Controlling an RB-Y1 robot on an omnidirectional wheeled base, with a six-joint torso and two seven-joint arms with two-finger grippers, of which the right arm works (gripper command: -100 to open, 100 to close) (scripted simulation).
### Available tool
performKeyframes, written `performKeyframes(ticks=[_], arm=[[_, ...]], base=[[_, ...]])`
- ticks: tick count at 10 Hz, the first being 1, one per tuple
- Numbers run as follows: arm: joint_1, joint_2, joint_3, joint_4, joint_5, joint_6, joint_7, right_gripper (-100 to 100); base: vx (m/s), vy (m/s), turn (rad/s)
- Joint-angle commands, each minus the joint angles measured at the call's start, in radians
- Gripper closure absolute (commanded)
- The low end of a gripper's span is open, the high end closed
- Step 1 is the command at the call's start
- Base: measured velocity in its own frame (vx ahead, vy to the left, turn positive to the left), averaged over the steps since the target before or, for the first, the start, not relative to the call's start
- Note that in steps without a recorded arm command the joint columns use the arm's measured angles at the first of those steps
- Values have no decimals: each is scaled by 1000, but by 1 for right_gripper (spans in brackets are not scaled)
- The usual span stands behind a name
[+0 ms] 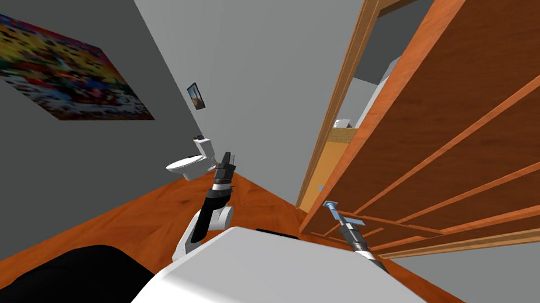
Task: Pull the door open
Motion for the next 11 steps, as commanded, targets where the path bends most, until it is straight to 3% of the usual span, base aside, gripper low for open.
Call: performKeyframes(ticks=[1, 4, 5, 6, 9, 11], arm=[[20, -13, 2, 12, 4, -35, -12, 100], [46, -31, 7, 29, 10, -86, -31, 100], [36, -24, 10, 28, 11, -73, -27, 100], [43, -29, 12, 44, 14, -98, -32, 100], [49, -35, 13, 58, 15, -120, -36, 100], [56, -43, 14, 77, 16, -150, -41, 100]], base=[[-209, -64, 163], [-207, -64, 155], [-106, -14, 34], [-153, -70, 199], [-215, -68, 159], [-203, -82, 180]])
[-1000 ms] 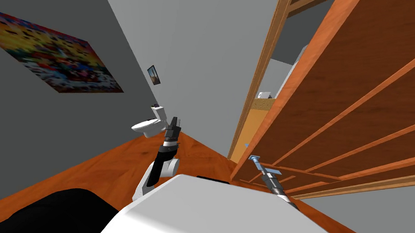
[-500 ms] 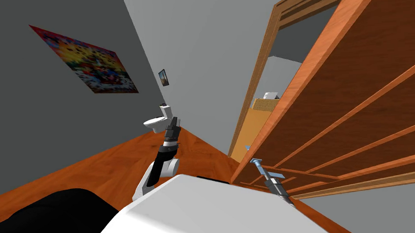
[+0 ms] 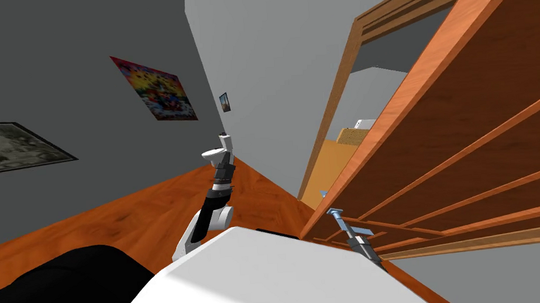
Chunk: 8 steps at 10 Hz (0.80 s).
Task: Pull the door open
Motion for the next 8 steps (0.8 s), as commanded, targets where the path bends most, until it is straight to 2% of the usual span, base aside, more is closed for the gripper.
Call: performKeyframes(ticks=[1, 3, 5, 6, 7, 8], arm=[[12, -10, -3, 2, -1, -17, -5, 100], [18, -16, -2, 17, 0, -41, -10, 100], [21, -8, 4, 7, 4, -33, -9, 100], [-10, 0, 8, 27, 3, -18, -2, 100], [-22, 2, 9, 33, 2, -12, 1, 100], [-22, 2, 9, 33, 2, -12, 1, 100]], base=[[-224, -49, 184], [-199, -81, 160], [-100, -30, 42], [-167, -43, 130], [-236, -63, 165], [-151, -40, 51]])
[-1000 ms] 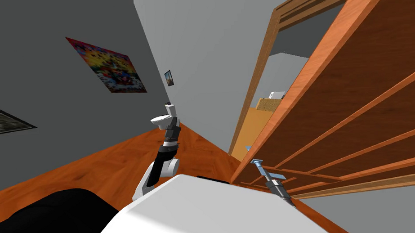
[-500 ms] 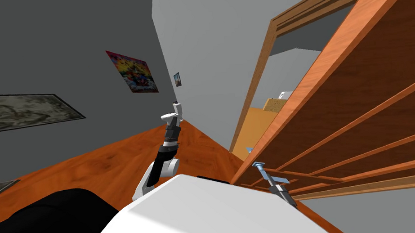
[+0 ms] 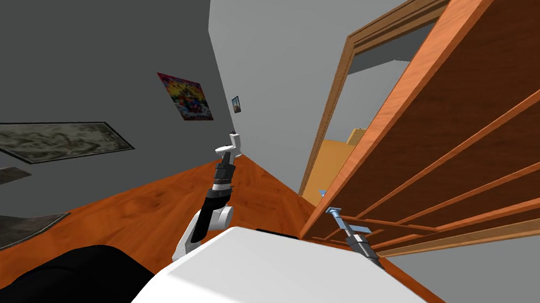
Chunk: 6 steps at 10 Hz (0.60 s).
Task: Pull the door open
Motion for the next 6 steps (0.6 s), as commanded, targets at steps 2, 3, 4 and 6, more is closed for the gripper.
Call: performKeyframes(ticks=[2, 3, 4, 6], arm=[[-42, 9, 3, 37, -2, 13, 10, 100], [-60, 13, 4, 46, -4, 22, 13, 100], [-60, 13, 4, 46, -4, 22, 13, 100], [-98, 20, 6, 66, -6, 41, 22, 100]], base=[[-161, -43, 89], [-203, -74, 117], [-137, -48, 64], [-140, -41, 91]])
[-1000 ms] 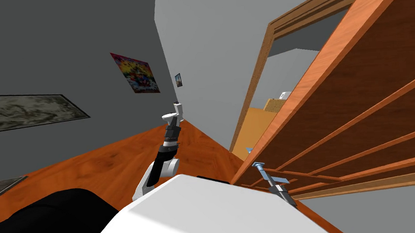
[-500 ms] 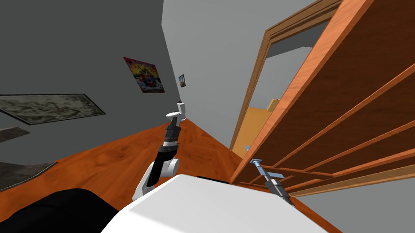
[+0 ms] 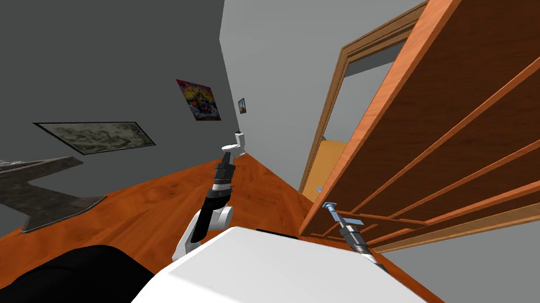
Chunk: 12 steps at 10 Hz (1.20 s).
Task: Pull the door open
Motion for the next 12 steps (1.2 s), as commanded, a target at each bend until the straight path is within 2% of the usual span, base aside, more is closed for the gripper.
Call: performKeyframes(ticks=[1, 3, 5, 6, 8, 9, 10, 11, 12], arm=[[-28, 6, 2, 15, -2, 19, 7, 100], [-68, 14, 4, 36, -5, 39, 16, 100], [-78, 16, 5, 42, -6, 45, 18, 100], [-108, 22, 6, 57, -8, 60, 25, 100], [-146, 30, 8, 77, -10, 79, 33, 100], [-146, 30, 8, 77, -10, 79, 33, 100], [-155, 32, 9, 82, -11, 84, 35, 100], [-180, 37, 10, 95, -13, 97, 41, 100], [-180, 37, 10, 95, -13, 97, 41, 100]], base=[[-215, -64, 137], [-203, -57, 138], [-123, -54, 50], [-144, -70, 110], [-216, -66, 142], [-146, -57, 37], [-90, -41, 28], [-163, -60, 108], [-136, -54, 72]])
